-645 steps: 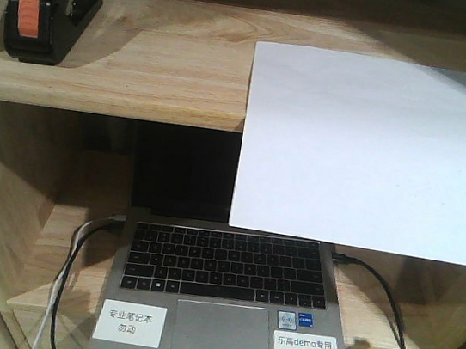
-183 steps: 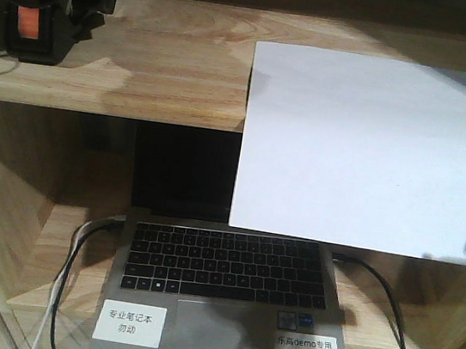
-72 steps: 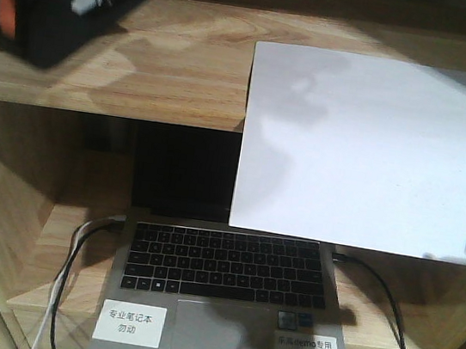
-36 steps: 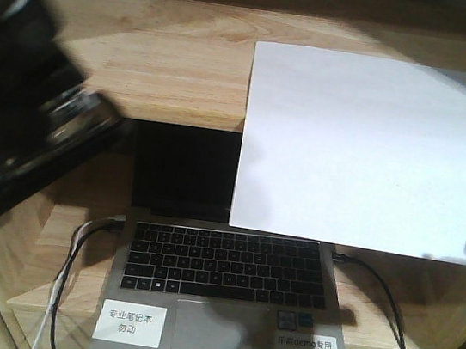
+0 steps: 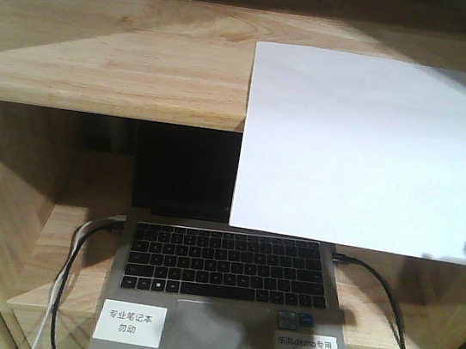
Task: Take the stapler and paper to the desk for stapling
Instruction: 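Lift the stapler with the left gripper and pull it back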
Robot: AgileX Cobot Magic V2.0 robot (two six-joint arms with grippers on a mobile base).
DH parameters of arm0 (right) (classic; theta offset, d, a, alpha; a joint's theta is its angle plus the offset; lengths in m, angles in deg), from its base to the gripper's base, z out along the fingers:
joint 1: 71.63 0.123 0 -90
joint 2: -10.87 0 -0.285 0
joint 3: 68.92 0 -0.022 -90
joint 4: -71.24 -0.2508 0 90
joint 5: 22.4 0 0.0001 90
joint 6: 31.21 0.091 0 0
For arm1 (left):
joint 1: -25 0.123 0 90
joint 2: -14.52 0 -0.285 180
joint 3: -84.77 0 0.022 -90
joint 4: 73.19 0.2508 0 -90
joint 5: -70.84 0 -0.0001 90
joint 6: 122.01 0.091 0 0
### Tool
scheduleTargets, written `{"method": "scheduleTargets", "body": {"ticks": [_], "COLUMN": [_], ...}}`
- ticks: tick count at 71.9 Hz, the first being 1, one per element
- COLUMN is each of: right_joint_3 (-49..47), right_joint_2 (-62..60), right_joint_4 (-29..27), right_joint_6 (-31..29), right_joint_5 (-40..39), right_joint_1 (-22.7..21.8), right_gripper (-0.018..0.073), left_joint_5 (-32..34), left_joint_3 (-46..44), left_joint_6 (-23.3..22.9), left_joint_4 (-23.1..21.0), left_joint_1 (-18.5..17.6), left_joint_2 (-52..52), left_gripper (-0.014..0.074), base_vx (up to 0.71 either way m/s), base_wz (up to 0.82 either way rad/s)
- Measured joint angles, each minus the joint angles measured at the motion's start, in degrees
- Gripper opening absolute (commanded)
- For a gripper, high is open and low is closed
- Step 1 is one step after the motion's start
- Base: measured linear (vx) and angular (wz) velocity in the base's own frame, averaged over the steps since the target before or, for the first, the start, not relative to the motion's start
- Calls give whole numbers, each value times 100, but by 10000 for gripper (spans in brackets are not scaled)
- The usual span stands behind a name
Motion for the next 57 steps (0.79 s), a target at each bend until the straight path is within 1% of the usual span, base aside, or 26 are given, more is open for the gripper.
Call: {"method": "scheduleTargets", "body": {"ticks": [10,21,57], "right_joint_3": [0,0,0], "right_joint_2": [0,0,0], "right_joint_4": [0,0,0], "right_joint_6": [0,0,0], "right_joint_5": [0,0,0], "right_joint_1": [0,0,0], "right_gripper": [435,435,435], "left_joint_5": [-176,-295,-299], "left_joint_3": [206,316,344], "left_joint_6": [12,12,12], "left_joint_4": [-4,-11,-18], "left_joint_1": [0,0,0], "left_joint_2": [554,866,914], "left_gripper": [-8,-8,-7], "base_vx": [0,0,0], "base_wz": [0,0,0]}}
